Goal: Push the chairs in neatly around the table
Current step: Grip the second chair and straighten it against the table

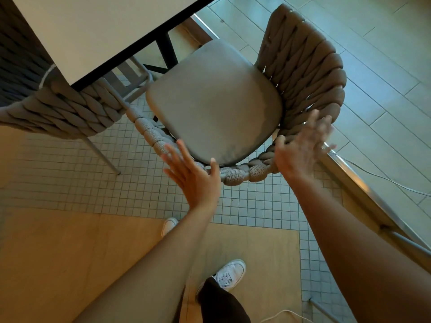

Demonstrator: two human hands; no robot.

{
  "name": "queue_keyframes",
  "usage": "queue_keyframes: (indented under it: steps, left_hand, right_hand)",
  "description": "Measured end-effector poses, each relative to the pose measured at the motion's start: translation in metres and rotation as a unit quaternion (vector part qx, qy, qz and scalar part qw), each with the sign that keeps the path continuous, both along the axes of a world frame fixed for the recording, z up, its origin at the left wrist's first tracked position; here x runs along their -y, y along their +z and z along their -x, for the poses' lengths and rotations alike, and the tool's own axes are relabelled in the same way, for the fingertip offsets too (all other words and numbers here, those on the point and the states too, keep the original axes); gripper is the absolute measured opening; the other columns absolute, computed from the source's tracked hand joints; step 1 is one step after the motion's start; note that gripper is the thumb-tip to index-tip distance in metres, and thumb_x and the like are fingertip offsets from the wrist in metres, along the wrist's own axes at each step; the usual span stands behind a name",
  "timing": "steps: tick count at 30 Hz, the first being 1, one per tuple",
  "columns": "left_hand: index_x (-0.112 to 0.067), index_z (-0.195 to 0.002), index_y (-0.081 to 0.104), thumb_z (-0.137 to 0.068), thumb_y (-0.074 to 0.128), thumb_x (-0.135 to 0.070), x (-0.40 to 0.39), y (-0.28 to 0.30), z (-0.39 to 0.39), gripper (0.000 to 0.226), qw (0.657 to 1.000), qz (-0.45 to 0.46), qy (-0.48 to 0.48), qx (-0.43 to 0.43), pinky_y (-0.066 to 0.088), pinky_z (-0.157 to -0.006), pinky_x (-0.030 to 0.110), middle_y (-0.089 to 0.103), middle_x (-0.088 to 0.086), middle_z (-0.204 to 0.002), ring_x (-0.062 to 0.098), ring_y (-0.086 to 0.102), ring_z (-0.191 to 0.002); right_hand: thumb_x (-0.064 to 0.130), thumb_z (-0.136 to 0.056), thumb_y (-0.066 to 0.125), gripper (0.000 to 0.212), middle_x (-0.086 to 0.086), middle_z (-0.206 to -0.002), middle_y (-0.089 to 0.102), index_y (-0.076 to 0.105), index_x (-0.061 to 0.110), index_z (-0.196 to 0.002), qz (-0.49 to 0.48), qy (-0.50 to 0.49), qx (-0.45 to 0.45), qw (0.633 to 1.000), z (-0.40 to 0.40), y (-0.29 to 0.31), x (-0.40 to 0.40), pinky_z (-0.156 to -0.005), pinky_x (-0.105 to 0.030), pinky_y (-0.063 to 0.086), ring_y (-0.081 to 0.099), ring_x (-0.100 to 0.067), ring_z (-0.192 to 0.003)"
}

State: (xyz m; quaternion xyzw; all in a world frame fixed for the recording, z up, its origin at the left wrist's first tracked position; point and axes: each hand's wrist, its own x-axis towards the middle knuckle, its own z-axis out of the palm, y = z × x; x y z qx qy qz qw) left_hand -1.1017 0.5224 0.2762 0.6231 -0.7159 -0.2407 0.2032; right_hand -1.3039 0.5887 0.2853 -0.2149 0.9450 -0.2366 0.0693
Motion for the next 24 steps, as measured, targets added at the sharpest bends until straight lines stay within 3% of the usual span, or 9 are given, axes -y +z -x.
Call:
queue_keyframes:
  steps: [2,4,6,7,9,14,18,24]
  left_hand:
    - [-0.023,-0.161,0.023,-0.102,0.042,-0.048,0.014,-0.001,-0.016,0.067,0.975,0.084,-0.188,0.084,-0.008,-0.124,0.051,0.01,0.004,-0.17,0.028,-0.006,-0.157]
    - [-0.023,-0.141,0.057,-0.104,0.033,-0.053,0.03,-0.003,-0.03,0.054,0.923,0.141,-0.329,0.143,0.01,-0.124,0.053,0.049,0.002,-0.154,0.027,0.023,-0.154]
    - [-0.021,-0.119,0.07,-0.1,0.032,-0.066,0.044,-0.005,-0.039,0.062,0.879,0.167,-0.414,0.164,0.03,-0.115,0.049,0.07,0.001,-0.126,0.026,0.052,-0.134]
    - [-0.019,-0.111,0.072,-0.097,0.033,-0.073,0.049,-0.005,-0.042,0.068,0.865,0.174,-0.44,0.167,0.037,-0.108,0.046,0.073,0.001,-0.113,0.025,0.062,-0.12]
    - [-0.018,-0.101,0.071,-0.09,0.035,-0.083,0.056,-0.008,-0.043,0.075,0.848,0.184,-0.461,0.185,0.043,-0.093,0.041,0.073,-0.001,-0.096,0.022,0.068,-0.094]
    - [-0.017,-0.09,0.069,-0.086,0.035,-0.087,0.055,-0.013,-0.04,0.078,0.84,0.233,-0.445,0.209,0.043,-0.077,0.039,0.07,0.0,-0.08,0.023,0.065,-0.075]
    - [-0.017,-0.09,0.068,-0.087,0.026,-0.087,0.051,-0.008,-0.039,0.082,0.844,0.22,-0.432,0.229,0.043,-0.075,0.04,0.07,0.001,-0.079,0.024,0.064,-0.073]
    - [-0.024,-0.112,0.062,-0.081,0.02,-0.091,0.053,0.015,-0.034,0.084,0.833,0.081,-0.449,0.312,0.041,-0.095,0.041,0.068,-0.004,-0.103,0.02,0.061,-0.099]
  right_hand:
    - [0.056,-0.098,0.041,0.073,-0.009,-0.17,0.014,0.023,0.024,-0.162,-0.047,0.221,-0.086,0.97,-0.004,0.004,-0.005,-0.123,-0.053,-0.011,0.003,-0.027,-0.157]
    - [0.063,-0.1,0.029,0.065,-0.006,-0.157,0.046,0.055,0.024,-0.145,-0.084,0.415,-0.129,0.897,-0.006,0.004,-0.012,-0.124,-0.055,0.01,0.028,-0.026,-0.152]
    - [0.066,-0.101,0.018,0.071,-0.001,-0.122,0.072,0.074,0.024,-0.114,-0.111,0.503,-0.133,0.847,-0.008,0.001,-0.016,-0.112,-0.046,0.036,0.058,-0.022,-0.127]
    - [0.068,-0.101,0.012,0.077,0.004,-0.103,0.075,0.075,0.026,-0.101,-0.13,0.508,-0.133,0.841,-0.009,0.001,-0.016,-0.099,-0.039,0.045,0.067,-0.018,-0.107]
    - [0.071,-0.098,0.001,0.086,0.01,-0.079,0.07,0.074,0.028,-0.087,-0.178,0.495,-0.146,0.838,-0.01,0.001,-0.013,-0.076,-0.031,0.049,0.065,-0.01,-0.074]
    - [0.061,-0.1,0.01,0.077,0.009,-0.062,0.061,0.073,0.025,-0.075,-0.18,0.478,-0.162,0.844,-0.01,-0.004,-0.008,-0.054,-0.028,0.046,0.053,-0.011,-0.051]
    - [0.054,-0.101,0.014,0.071,0.008,-0.061,0.06,0.071,0.024,-0.073,-0.183,0.47,-0.178,0.845,-0.011,-0.004,-0.009,-0.053,-0.026,0.036,0.052,-0.012,-0.051]
    - [0.046,-0.098,0.019,0.056,0.004,-0.071,0.058,0.069,0.022,-0.089,-0.289,0.449,-0.119,0.837,-0.033,0.016,0.001,-0.076,-0.036,0.037,0.055,-0.018,-0.071]
